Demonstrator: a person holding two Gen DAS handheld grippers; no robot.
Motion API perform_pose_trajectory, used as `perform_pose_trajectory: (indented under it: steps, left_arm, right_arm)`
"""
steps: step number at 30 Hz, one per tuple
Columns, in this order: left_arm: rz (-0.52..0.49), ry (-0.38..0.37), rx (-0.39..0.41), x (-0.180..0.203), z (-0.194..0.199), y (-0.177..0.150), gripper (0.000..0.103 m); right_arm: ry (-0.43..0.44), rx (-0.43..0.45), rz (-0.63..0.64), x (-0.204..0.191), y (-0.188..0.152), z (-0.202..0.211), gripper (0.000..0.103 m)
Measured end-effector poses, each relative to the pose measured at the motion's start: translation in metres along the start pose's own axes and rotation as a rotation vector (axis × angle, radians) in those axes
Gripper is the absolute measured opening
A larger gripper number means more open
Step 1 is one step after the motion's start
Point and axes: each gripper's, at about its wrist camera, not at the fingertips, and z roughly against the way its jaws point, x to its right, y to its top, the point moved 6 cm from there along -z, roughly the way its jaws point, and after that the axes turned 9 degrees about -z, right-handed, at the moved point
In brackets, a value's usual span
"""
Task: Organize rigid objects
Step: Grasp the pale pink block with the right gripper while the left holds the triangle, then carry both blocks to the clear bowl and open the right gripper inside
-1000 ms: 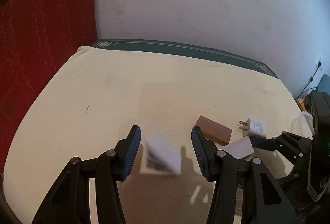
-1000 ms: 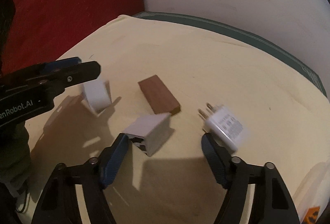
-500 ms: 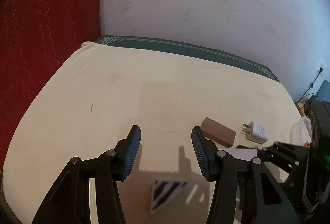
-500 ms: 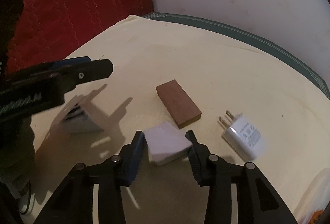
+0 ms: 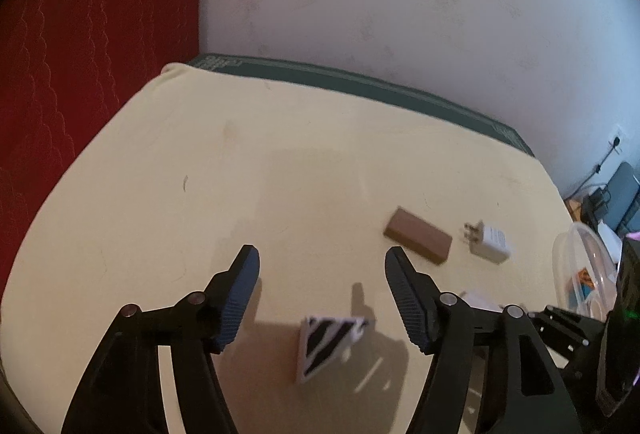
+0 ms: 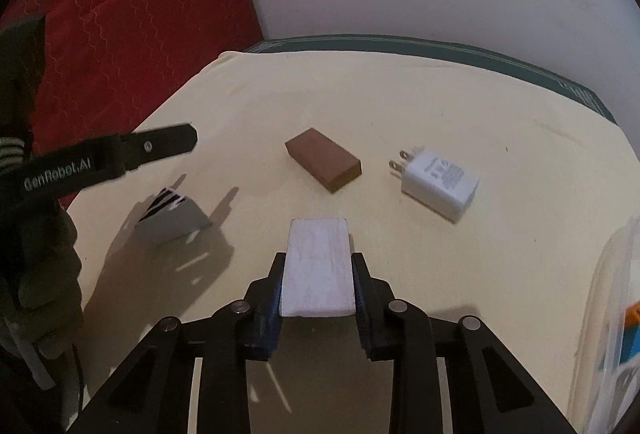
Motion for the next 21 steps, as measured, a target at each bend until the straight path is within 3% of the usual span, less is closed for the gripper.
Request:
perform_pose_trajectory:
  steps: [17, 19, 21]
  left_arm:
    - [-0.077, 0.019, -0.100, 0.017, -0.016, -0.035, 0.066]
    - [-0.086, 0.029, -0.103, 0.018, -0.017, -0.038, 0.063]
    - [-0.089, 0.027, -0.109, 0.018, -0.018, -0.039, 0.046]
  right_arm:
    - [-0.009, 0.022, -0.050, -0.004, -0.002, -0.003, 0.034]
    - [-0.008, 0.024, -0.051, -0.003, -0.003, -0.002, 0.034]
    - [-0.010, 0.028, -0.050, -0.003, -0.003, -0.003, 0.034]
